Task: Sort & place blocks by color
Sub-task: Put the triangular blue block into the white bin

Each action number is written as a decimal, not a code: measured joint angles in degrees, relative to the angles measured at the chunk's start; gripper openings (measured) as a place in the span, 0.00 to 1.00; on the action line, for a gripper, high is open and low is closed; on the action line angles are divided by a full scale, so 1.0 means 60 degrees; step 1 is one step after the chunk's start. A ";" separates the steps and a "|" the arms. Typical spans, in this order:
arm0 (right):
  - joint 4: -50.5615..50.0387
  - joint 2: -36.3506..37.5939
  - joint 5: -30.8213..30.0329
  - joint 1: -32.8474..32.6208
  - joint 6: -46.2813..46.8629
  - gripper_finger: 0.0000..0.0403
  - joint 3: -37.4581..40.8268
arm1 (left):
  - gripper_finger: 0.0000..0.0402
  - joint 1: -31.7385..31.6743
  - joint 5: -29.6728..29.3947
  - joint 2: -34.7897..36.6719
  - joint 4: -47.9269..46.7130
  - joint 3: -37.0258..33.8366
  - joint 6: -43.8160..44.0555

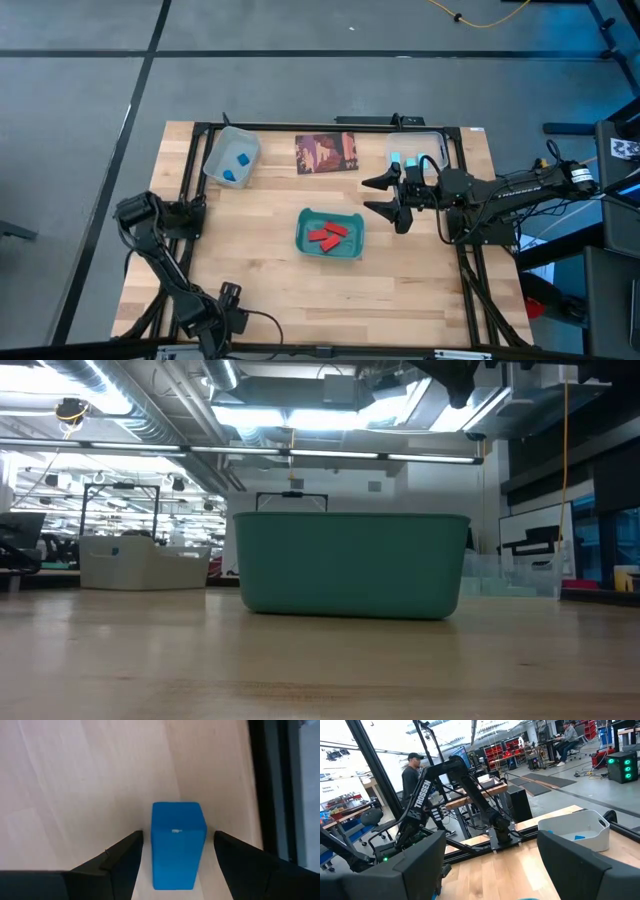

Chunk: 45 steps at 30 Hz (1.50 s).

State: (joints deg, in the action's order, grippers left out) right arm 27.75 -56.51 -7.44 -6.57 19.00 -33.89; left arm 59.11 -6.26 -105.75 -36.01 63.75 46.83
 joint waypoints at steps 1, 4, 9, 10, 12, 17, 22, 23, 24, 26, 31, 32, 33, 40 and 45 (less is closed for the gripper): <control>-0.0004 0.0000 0.0000 0.0000 0.0000 0.79 0.0000 | 0.60 -0.0002 -0.0008 -0.0025 0.0019 0.0006 0.0001; -0.0004 0.0000 0.0000 0.0000 0.0000 0.79 0.0000 | 0.60 -0.0051 -0.0029 -0.0082 0.0016 0.0026 0.0122; -0.0004 0.0000 0.0000 0.0000 0.0000 0.79 0.0000 | 0.57 -0.0051 -0.0047 -0.0092 -0.0008 0.0026 0.0172; -0.0004 0.0000 0.0000 0.0000 0.0000 0.79 0.0000 | 0.56 -0.0051 -0.0043 -0.0095 -0.0030 0.0026 0.0175; -0.0004 0.0000 0.0000 0.0000 0.0000 0.79 0.0000 | 0.54 -0.0051 -0.0038 -0.0099 -0.0099 0.0026 0.0177; -0.0004 0.0000 0.0000 0.0000 0.0000 0.79 0.0000 | 0.42 -0.0081 -0.0033 -0.0099 -0.0138 0.0026 0.0208; -0.0023 0.0000 0.0000 0.0000 0.0000 0.79 0.0000 | 0.31 -0.0159 0.0126 -0.0095 -0.0164 0.0025 0.0556; -0.0025 0.0000 0.0000 0.0002 0.0000 0.79 0.0000 | 0.31 -0.0177 0.0178 -0.0061 -0.0161 0.0020 0.0624; -0.0025 0.0000 0.0000 0.0003 0.0000 0.79 0.0000 | 0.31 -0.0182 0.0189 -0.0028 -0.0151 0.0011 0.0661; -0.0025 0.0000 0.0000 0.0001 0.0000 0.79 0.0000 | 0.31 -0.0272 0.0215 0.0102 -0.0152 -0.0020 0.0687; -0.0038 0.0000 0.0001 0.0003 -0.0004 0.79 0.0000 | 0.31 -0.0738 0.0058 0.0992 -0.0449 -0.0025 0.0677; -0.0044 0.0001 0.0004 0.0000 -0.0002 0.79 0.0000 | 0.31 -0.0877 -0.0086 0.1215 -0.0518 -0.0025 0.0604; -0.0047 0.0000 0.0004 0.0000 0.0000 0.79 0.0000 | 0.31 -0.1038 -0.0240 0.1447 -0.0592 -0.0024 0.0466; -0.0127 0.0000 0.0004 0.0000 0.0004 0.79 0.0000 | 0.31 -0.2742 -0.1833 0.3666 -0.1435 -0.0007 -0.1255; -0.0153 0.0004 0.0004 0.0000 0.0028 0.79 0.0000 | 0.31 -0.4509 -0.2396 0.5532 -0.1249 -0.0326 -0.3360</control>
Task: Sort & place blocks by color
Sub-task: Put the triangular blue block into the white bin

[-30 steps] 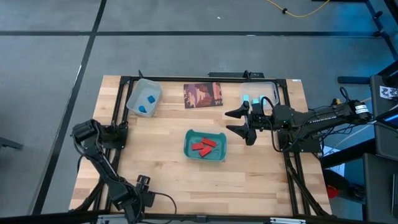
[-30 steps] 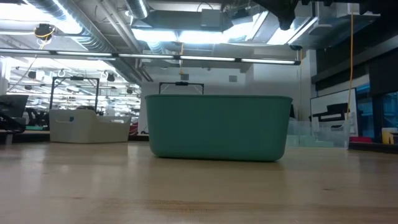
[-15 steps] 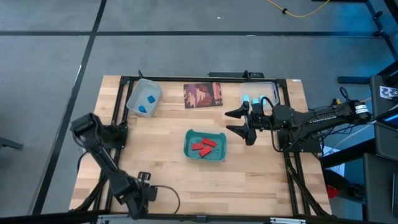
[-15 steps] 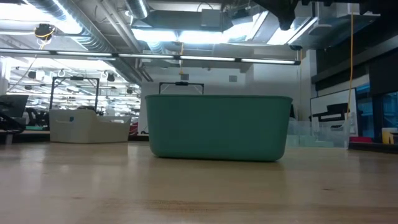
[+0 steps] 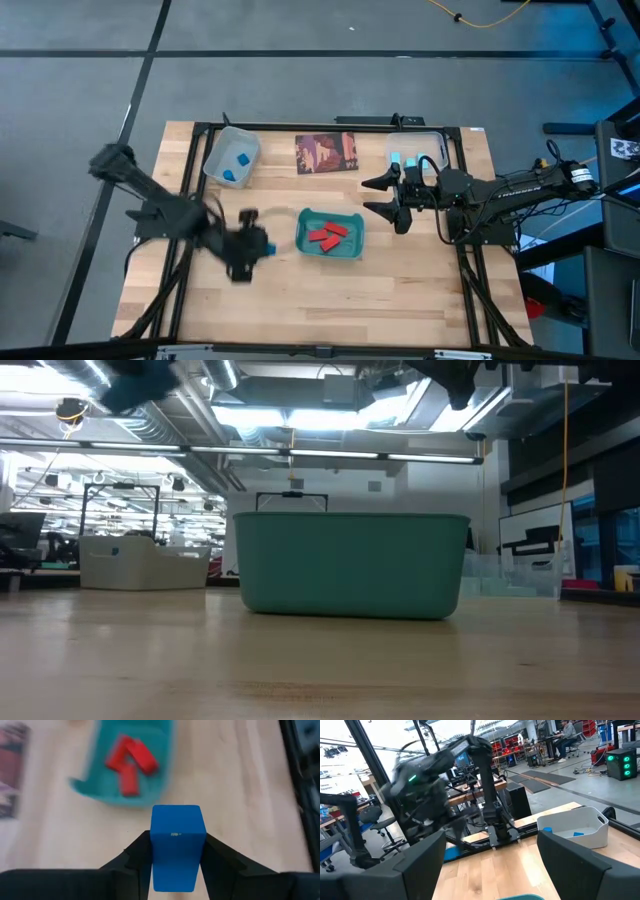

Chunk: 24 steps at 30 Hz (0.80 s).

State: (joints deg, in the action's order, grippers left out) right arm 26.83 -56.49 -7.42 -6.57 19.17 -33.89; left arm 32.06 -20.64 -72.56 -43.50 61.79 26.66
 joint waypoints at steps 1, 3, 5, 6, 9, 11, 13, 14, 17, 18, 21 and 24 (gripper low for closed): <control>0.0000 0.0000 0.0000 0.0000 -0.0001 0.79 0.0000 | 0.31 -0.0412 0.0029 0.0412 0.0216 -0.0223 -0.0373; 0.0000 0.0000 0.0000 0.0000 0.0008 0.79 0.0000 | 0.31 -0.1232 0.0171 0.1269 0.0911 -0.0781 -0.1038; 0.0007 0.0000 0.0000 0.0000 0.0019 0.79 0.0000 | 0.31 -0.2058 0.0533 0.2153 0.2099 -0.1512 -0.1556; 0.0007 -0.0002 0.0000 0.0001 0.0021 0.79 0.0000 | 0.31 -0.2469 0.0783 0.2562 0.2786 -0.1919 -0.1756; 0.0015 -0.0004 -0.0004 0.0000 0.0034 0.79 0.0000 | 0.31 -0.3602 0.1615 0.3520 0.5173 -0.3196 -0.1961; 0.0019 0.0000 -0.0004 0.0001 0.0037 0.79 0.0000 | 0.31 -0.4252 0.2091 0.3910 0.6733 -0.4003 -0.1764; 0.0031 0.0000 -0.0023 0.0000 0.0037 0.79 0.0000 | 0.31 -0.4750 0.2340 0.4066 0.8357 -0.4712 -0.1241; 0.0035 -0.0002 -0.0072 0.0000 0.0036 0.79 0.0000 | 0.31 -0.4931 0.2387 0.4063 0.9235 -0.5019 -0.0953; 0.0063 0.0000 -0.0084 0.0000 0.0005 0.79 0.0000 | 0.31 -0.5125 0.2353 0.3962 1.1522 -0.5798 -0.0211; 0.0079 0.0000 -0.0084 0.0000 0.0005 0.79 0.0000 | 0.31 -0.5114 0.2285 0.3844 1.2181 -0.5952 -0.0042; 0.0129 0.0000 -0.0084 0.0001 0.0012 0.79 0.0000 | 0.31 -0.4978 0.2011 0.3471 1.3077 -0.6148 0.0089; 0.0127 0.0000 -0.0058 0.0002 0.0012 0.79 0.0000 | 0.31 -0.4794 0.1844 0.3265 1.3508 -0.6061 -0.0060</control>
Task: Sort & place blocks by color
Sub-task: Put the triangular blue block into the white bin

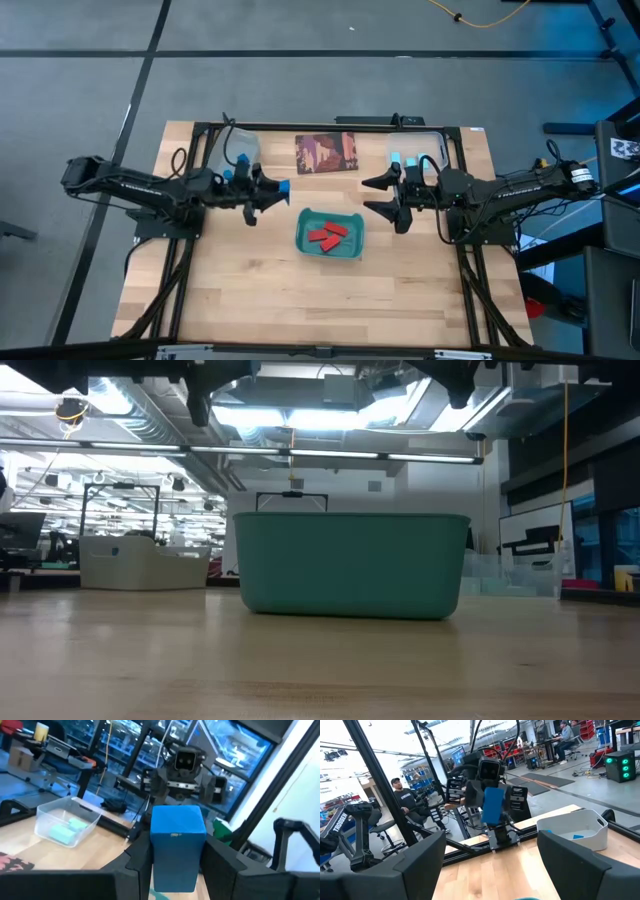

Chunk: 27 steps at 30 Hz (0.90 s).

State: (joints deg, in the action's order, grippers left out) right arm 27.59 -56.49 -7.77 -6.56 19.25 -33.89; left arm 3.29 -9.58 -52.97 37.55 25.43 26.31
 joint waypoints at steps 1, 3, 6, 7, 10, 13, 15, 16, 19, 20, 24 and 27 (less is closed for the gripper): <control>0.0000 0.0000 0.0047 0.0001 -0.0004 0.79 0.0000 | 0.31 0.0069 -0.0053 -0.0044 -0.0008 0.0022 -0.0081; -0.0004 0.0000 0.0043 0.0000 -0.0004 0.79 0.0000 | 0.31 0.0176 -0.0236 -0.0066 -0.0151 0.0041 -0.0216; -0.0005 0.0000 0.0043 -0.0002 -0.0004 0.79 0.0000 | 0.31 0.0285 -0.0429 -0.0062 -0.0078 0.0077 -0.0229; -0.0007 0.0000 0.0045 0.0002 -0.0004 0.79 0.0000 | 0.31 0.0300 -0.0512 -0.0065 -0.0092 0.0077 -0.0230; -0.0010 0.0000 0.0045 -0.0001 -0.0015 0.79 0.0000 | 0.31 0.0298 -0.0562 -0.0066 -0.0100 0.0077 -0.0230; -0.0011 0.0000 0.0046 0.0002 -0.0018 0.79 0.0000 | 0.31 0.0298 -0.0562 -0.0066 -0.0106 0.0077 -0.0230; -0.0015 0.0000 0.0047 -0.0002 -0.0022 0.79 0.0000 | 0.31 0.0298 -0.0551 -0.0066 -0.0108 0.0077 -0.0234; -0.0015 0.0000 0.0047 -0.0002 -0.0026 0.79 0.0000 | 0.31 0.0298 -0.0552 -0.0066 -0.0111 0.0077 -0.0234; -0.0015 0.0000 0.0047 0.0000 -0.0036 0.79 0.0000 | 0.31 0.0295 -0.0548 -0.0066 -0.0111 0.0077 -0.0234; -0.0015 0.0000 0.0044 0.0000 -0.0036 0.79 0.0000 | 0.31 0.0283 -0.0550 -0.0066 -0.0111 0.0077 -0.0254; -0.0018 0.0000 0.0043 -0.0002 -0.0037 0.79 0.0000 | 0.31 -0.0178 -0.0785 -0.0066 -0.0200 0.0159 -0.0410; -0.0018 0.0000 0.0045 -0.0001 -0.0038 0.79 0.0000 | 0.31 -0.1106 -0.0484 -0.0065 -0.0948 0.0813 -0.0394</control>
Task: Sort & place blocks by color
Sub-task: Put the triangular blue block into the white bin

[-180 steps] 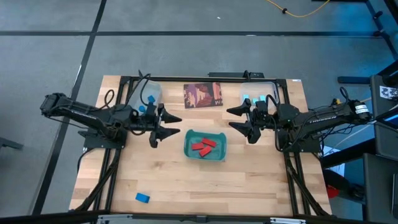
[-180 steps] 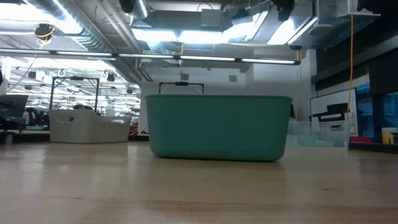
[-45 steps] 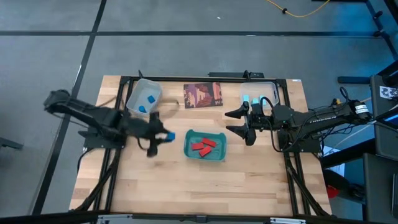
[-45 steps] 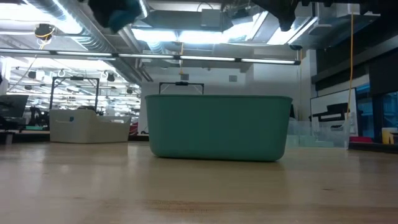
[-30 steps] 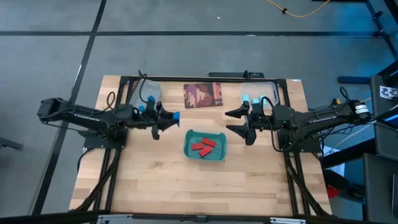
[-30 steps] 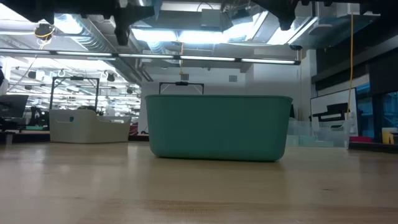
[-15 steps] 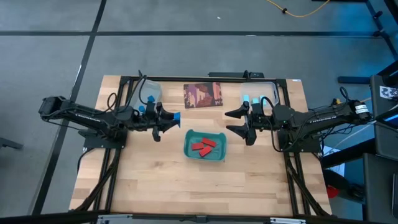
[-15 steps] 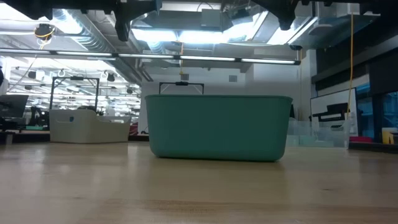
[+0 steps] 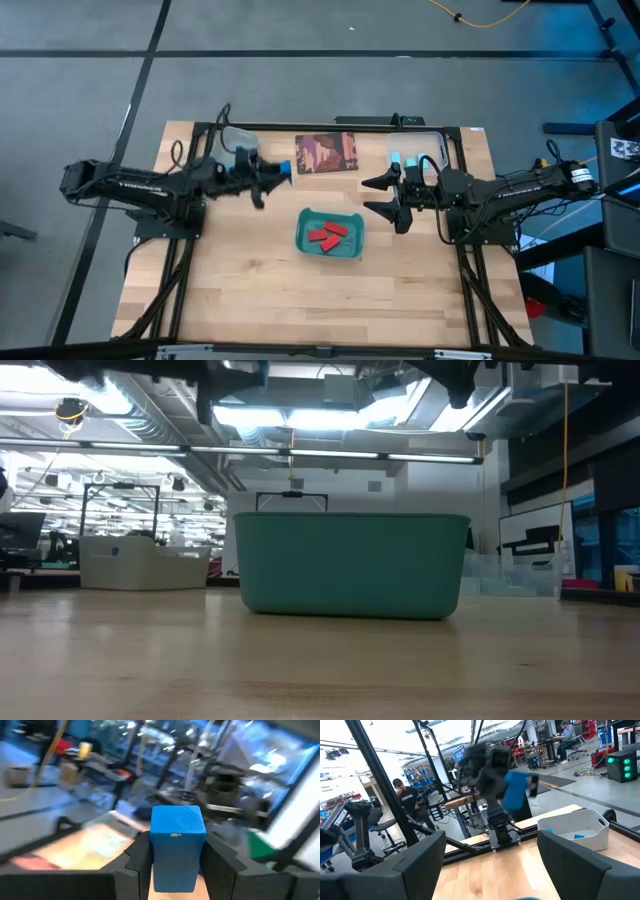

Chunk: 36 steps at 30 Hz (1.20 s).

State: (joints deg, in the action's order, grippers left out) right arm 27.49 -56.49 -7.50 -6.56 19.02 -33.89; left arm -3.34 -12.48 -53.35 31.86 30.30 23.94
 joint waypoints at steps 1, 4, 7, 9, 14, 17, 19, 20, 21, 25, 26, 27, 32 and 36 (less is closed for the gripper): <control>0.0000 0.0000 0.0000 -0.0001 -0.0002 0.79 0.0000 | 0.31 -0.0419 0.0220 0.0002 -0.0679 0.0374 -0.0052; 0.0000 0.0000 -0.0002 -0.0001 0.0007 0.79 0.0000 | 0.31 -0.2014 0.0909 -0.0056 -0.4081 0.1891 -0.0395; -0.0004 0.0000 -0.0002 0.0003 0.0038 0.79 0.0000 | 0.31 -0.3784 0.1185 -0.0582 -0.7312 0.3460 -0.1141; -0.0009 0.0000 -0.0002 0.0001 0.0042 0.79 0.0000 | 0.31 -0.4951 0.1185 -0.1034 -0.8987 0.4197 -0.1744; -0.0040 0.0000 -0.0002 0.0002 0.0053 0.79 0.0000 | 0.31 -0.7111 0.0524 -0.2145 -1.1340 0.4600 -0.2310; -0.0040 0.0000 -0.0002 0.0002 0.0133 0.79 0.0000 | 0.31 -0.7789 -0.0218 -0.2647 -1.1988 0.4198 -0.2143; -0.0036 0.0000 -0.0002 0.0000 0.0352 0.79 0.0000 | 0.31 -0.8023 -0.0629 -0.2871 -1.1972 0.3760 -0.1772; -0.0040 0.0000 -0.0002 -0.0001 0.0476 0.79 0.0001 | 0.31 -0.8104 -0.0687 -0.2953 -1.1878 0.3517 -0.1568; -0.0040 0.0000 -0.0002 -0.0001 0.0527 0.79 0.0004 | 0.31 -0.8157 -0.0716 -0.3010 -1.1712 0.3285 -0.1374; -0.0036 0.0000 -0.0002 0.0001 0.0530 0.79 0.0002 | 0.31 -0.8212 -0.0764 -0.3127 -1.1220 0.2388 -0.0715; -0.0036 0.0000 -0.0002 0.0000 0.0530 0.79 0.0003 | 0.31 -0.8209 -0.0775 -0.3127 -1.1209 0.2189 -0.0590; -0.0036 0.0000 -0.0002 0.0002 0.0526 0.79 0.0003 | 0.31 -0.8188 -0.0800 -0.3127 -1.1184 0.2018 -0.0509; -0.0036 0.0000 -0.0002 -0.0001 0.0519 0.79 0.0003 | 0.31 -0.8182 -0.0605 -0.3123 -1.1154 0.1358 -0.0198; -0.0033 0.0000 -0.0064 0.0003 0.0483 0.79 0.0004 | 0.31 -0.8125 -0.0487 -0.3123 -1.0842 0.1064 -0.0066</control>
State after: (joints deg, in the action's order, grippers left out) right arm 27.29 -56.49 -7.88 -6.55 21.92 -33.87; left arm -52.10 -15.40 -72.10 -33.19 36.69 23.55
